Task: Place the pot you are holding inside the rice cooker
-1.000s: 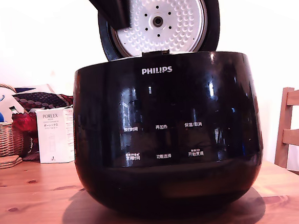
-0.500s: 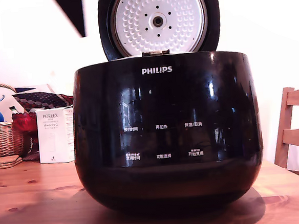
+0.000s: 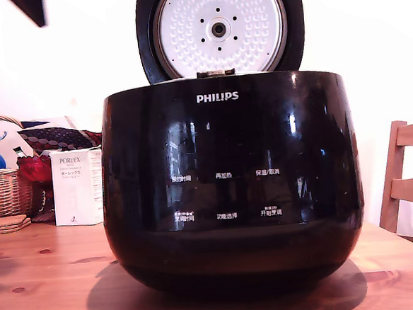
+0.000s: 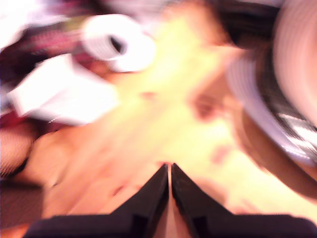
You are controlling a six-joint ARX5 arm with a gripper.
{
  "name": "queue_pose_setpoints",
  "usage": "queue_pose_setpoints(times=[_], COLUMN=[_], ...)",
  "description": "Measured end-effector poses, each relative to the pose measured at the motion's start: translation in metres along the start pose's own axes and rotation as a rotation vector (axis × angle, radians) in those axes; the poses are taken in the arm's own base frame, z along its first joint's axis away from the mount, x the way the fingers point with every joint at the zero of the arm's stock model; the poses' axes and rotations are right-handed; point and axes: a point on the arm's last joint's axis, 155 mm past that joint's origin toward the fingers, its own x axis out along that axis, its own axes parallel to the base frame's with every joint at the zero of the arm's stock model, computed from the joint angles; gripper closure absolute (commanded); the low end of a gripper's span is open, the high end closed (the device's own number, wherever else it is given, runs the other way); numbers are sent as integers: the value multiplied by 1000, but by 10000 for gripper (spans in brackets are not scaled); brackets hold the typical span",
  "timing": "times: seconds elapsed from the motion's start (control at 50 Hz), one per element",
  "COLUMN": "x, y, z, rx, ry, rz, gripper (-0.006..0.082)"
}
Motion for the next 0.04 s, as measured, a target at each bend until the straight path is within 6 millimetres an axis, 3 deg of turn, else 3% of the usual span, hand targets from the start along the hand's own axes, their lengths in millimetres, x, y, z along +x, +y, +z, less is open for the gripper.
queue_pose_setpoints(times=[0.04], x=[0], y=[6], z=[-2], rx=[-11], ry=[2], rz=[10], gripper=[791])
